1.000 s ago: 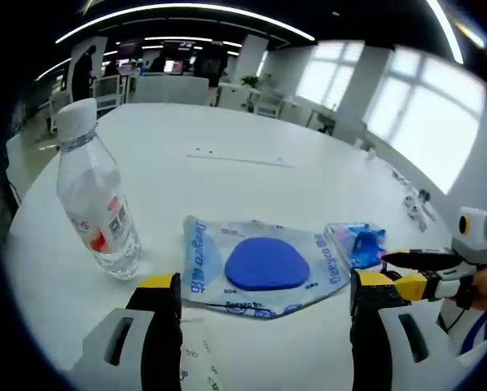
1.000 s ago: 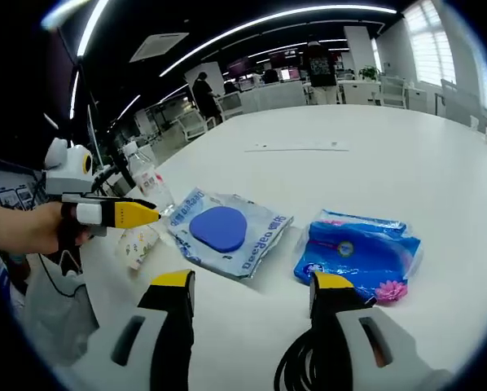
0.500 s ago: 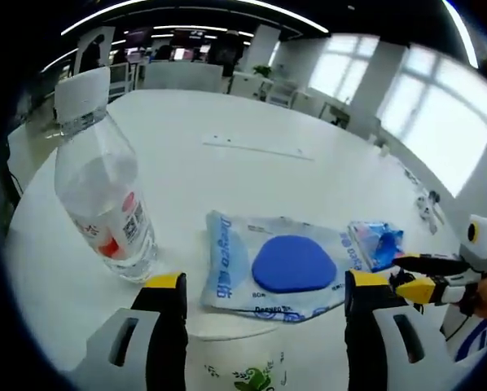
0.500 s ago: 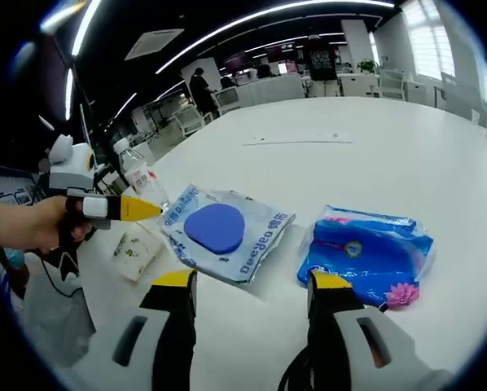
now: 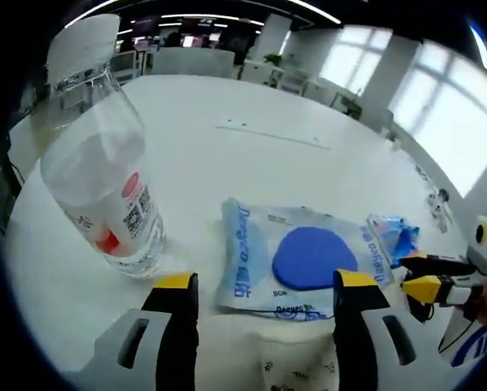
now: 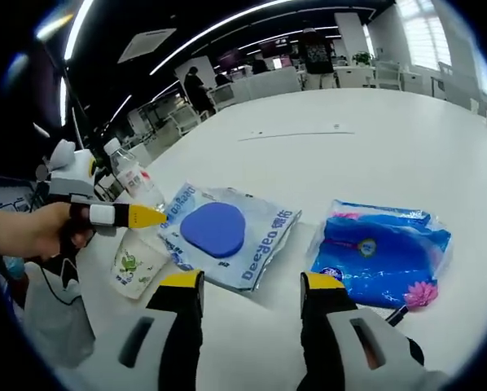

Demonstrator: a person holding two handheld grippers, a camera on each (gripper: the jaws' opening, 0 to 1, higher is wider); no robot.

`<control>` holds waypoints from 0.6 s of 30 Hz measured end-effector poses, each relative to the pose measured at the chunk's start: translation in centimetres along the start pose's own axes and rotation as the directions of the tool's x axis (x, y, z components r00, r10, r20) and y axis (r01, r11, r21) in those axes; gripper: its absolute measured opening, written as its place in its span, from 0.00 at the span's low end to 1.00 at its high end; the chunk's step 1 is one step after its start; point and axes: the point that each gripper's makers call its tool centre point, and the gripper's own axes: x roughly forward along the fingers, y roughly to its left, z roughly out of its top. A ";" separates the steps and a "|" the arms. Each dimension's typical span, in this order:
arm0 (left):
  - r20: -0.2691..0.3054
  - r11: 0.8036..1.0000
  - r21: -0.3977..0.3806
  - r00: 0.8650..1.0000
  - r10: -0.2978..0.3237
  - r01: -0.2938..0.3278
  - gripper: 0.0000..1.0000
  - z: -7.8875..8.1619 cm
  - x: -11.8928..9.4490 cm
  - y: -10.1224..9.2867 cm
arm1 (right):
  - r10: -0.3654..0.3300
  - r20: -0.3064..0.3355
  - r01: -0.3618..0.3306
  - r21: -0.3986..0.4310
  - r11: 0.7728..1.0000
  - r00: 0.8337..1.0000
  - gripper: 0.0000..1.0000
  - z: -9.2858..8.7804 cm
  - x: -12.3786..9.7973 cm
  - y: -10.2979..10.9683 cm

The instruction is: Arrange the tabletop items into an orderly group along one side of the table until the central work area is clear of visible clutter.

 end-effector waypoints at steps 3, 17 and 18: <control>-0.008 1.000 -0.002 1.000 0.002 -0.002 0.60 -0.2 0.3 0.1 | -0.003 -0.004 0.003 0.008 1.000 1.000 0.43 -0.1 0.2 -0.2; -0.029 0.999 0.026 0.999 0.037 -0.036 0.49 -0.5 1.3 0.6 | 0.003 -0.025 -0.002 0.051 0.999 1.000 0.38 -0.9 1.5 -0.1; -0.027 0.999 0.023 0.999 0.042 -0.041 0.50 -0.5 1.3 0.7 | 0.003 -0.027 -0.002 0.050 0.999 1.000 0.38 -1.0 1.6 0.0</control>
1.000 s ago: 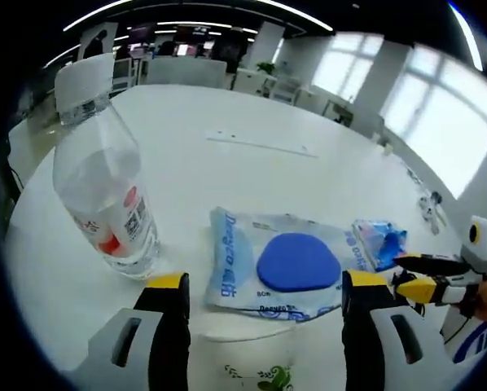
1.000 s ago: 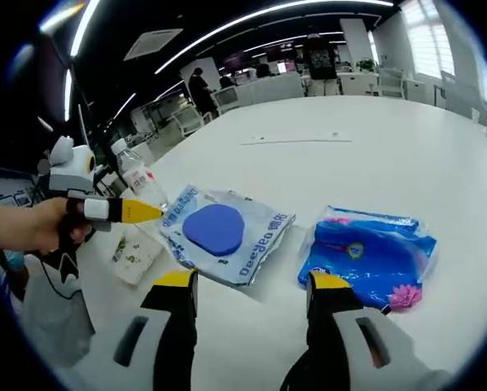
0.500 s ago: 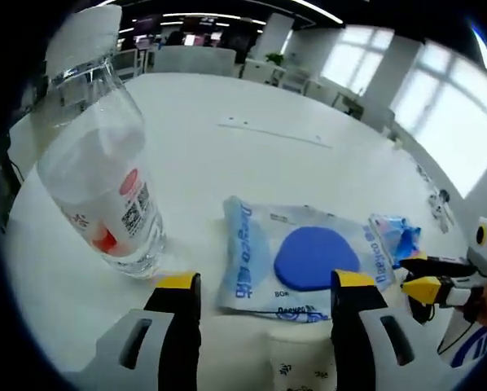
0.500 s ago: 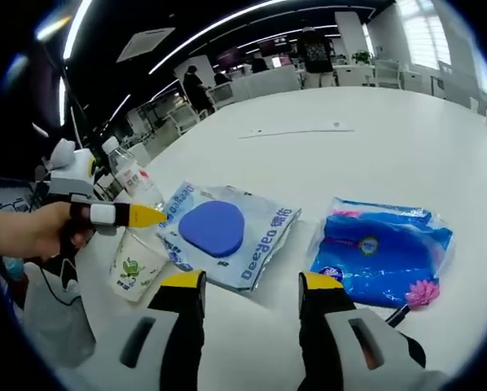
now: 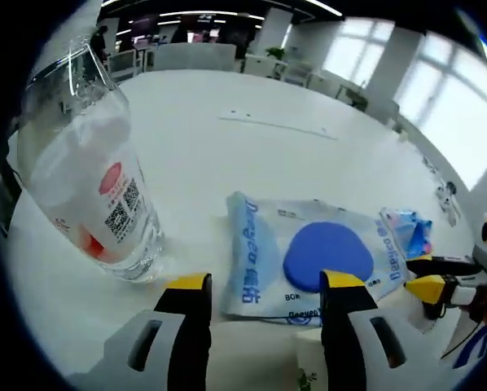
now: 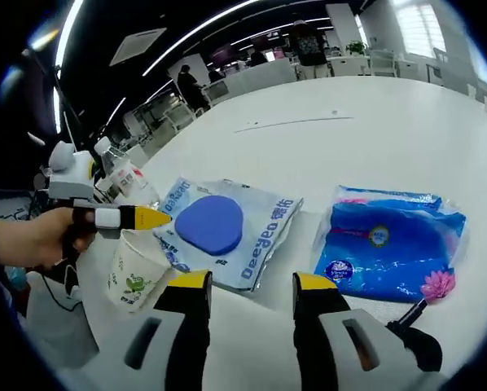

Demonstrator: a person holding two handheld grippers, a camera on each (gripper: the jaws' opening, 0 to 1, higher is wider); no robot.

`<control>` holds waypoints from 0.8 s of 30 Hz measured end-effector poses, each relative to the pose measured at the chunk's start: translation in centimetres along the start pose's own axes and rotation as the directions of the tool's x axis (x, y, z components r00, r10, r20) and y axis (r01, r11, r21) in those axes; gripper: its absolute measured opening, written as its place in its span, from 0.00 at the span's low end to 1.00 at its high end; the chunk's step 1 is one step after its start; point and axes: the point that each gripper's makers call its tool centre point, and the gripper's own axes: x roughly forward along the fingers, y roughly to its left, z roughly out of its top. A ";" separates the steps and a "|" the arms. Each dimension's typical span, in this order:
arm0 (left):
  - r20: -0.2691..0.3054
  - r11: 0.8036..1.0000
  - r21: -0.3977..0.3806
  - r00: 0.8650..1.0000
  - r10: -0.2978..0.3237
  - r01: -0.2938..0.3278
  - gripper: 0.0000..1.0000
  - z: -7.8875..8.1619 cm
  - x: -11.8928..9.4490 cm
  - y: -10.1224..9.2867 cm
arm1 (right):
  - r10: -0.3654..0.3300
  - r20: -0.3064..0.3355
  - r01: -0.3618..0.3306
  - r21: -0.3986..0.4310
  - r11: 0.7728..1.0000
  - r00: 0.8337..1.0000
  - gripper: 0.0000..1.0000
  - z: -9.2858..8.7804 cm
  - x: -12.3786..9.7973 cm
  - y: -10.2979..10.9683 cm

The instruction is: Arrange the tabletop items into an orderly group along one side of the table until the central work area is clear of visible clutter.

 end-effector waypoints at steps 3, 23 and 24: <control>-0.006 1.000 -0.009 1.000 0.004 -0.004 0.47 -0.3 0.2 0.2 | 0.002 -0.010 -0.002 -0.005 1.000 1.000 0.35 -0.2 0.3 0.1; -0.021 0.998 0.054 0.999 0.045 -0.044 0.00 -0.9 0.0 0.7 | -0.056 0.018 0.057 -0.078 0.995 0.998 0.00 1.3 0.7 -0.6; -0.015 0.997 0.064 0.999 0.048 -0.047 0.00 -0.8 0.0 0.6 | -0.060 0.027 0.063 -0.090 0.994 0.998 0.00 1.7 0.6 -0.5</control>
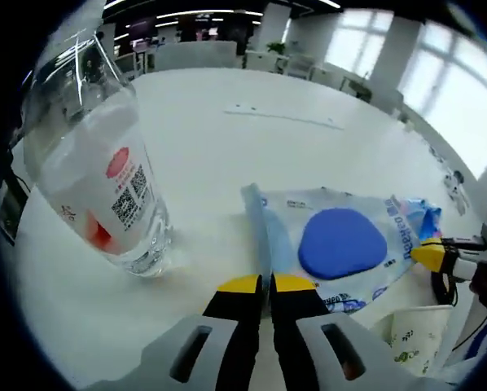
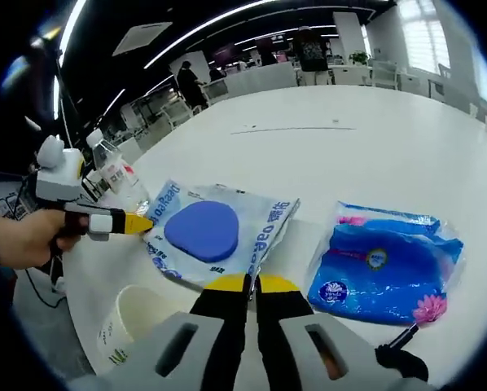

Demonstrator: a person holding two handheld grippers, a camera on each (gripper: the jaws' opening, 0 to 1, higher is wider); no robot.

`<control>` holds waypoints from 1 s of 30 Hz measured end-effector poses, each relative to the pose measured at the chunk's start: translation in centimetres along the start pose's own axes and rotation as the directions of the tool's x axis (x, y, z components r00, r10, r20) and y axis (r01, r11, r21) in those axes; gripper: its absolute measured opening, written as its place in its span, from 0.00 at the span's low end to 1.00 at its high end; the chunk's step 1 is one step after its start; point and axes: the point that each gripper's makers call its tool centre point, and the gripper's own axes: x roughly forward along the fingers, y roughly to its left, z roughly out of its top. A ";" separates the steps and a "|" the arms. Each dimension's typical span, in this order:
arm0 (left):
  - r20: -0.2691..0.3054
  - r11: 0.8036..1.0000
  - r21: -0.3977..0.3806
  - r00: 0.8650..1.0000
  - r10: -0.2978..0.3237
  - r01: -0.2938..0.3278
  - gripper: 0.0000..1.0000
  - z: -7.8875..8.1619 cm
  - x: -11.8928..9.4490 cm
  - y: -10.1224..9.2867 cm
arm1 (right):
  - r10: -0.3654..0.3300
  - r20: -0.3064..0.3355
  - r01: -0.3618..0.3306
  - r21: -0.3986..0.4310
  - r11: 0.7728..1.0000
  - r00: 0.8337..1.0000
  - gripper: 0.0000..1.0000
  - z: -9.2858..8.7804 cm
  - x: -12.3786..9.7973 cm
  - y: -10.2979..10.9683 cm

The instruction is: Arrange the tabletop items into an orderly group along one side of the table until the central work area is clear of visible clutter.

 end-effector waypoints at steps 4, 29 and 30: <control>0.016 1.000 0.009 1.000 -0.002 0.002 0.00 0.4 -0.2 -0.6 | -0.017 0.019 0.018 -0.030 0.999 1.000 0.00 0.8 -0.2 -0.6; -0.001 1.000 0.023 1.000 -0.006 0.006 0.00 0.9 1.4 -2.2 | -0.088 -0.065 0.084 -0.068 0.994 0.994 0.00 0.7 0.6 -3.8; -0.003 1.000 0.025 1.000 -0.005 0.005 0.00 0.9 1.4 -2.2 | -0.089 -0.069 0.084 -0.067 0.994 0.994 0.00 0.7 0.7 -3.9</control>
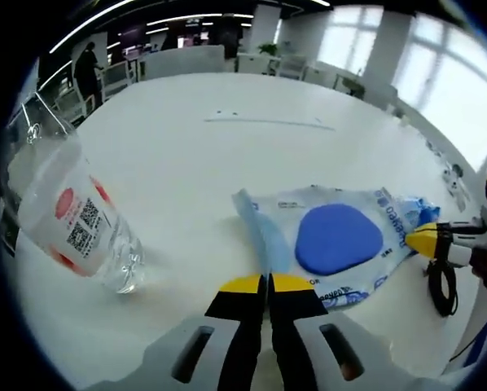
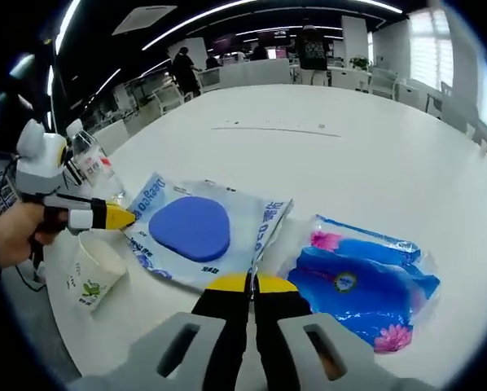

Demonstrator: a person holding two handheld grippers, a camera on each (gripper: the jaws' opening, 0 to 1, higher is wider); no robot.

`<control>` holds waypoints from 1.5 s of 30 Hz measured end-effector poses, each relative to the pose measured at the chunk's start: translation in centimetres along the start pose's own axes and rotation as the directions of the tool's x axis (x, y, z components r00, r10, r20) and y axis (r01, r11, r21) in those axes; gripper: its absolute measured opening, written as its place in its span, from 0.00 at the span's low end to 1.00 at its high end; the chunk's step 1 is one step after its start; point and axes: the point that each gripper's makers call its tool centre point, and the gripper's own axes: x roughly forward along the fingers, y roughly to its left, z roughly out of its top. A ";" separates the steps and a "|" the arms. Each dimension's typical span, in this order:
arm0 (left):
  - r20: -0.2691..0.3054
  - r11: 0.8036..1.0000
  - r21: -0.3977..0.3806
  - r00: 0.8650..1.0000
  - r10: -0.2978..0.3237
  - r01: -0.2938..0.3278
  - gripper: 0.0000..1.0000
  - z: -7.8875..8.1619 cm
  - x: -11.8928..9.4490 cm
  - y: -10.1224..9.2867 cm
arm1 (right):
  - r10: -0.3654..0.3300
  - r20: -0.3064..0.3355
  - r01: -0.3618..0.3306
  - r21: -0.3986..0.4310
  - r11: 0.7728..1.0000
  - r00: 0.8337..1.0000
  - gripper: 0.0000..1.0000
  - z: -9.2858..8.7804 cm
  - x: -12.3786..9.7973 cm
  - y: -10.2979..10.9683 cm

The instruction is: Arrange the tabletop items into an orderly group along one side of the table until the central work area is clear of visible clutter.

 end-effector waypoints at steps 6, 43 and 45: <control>-0.009 1.000 -0.015 1.000 0.008 -0.008 0.00 -0.5 0.4 0.3 | -0.003 -0.032 0.004 0.012 1.000 0.999 0.00 -0.6 0.3 -0.1; 0.034 0.999 -0.034 0.999 -0.017 0.018 0.21 -0.5 0.5 0.0 | -0.090 -0.070 0.085 -0.073 0.994 0.993 0.08 -1.0 0.1 0.1; 0.060 1.000 0.005 0.998 -0.013 0.012 0.32 -0.3 0.2 -0.3 | -0.091 -0.060 0.086 -0.086 0.993 0.994 0.11 -0.8 0.1 0.2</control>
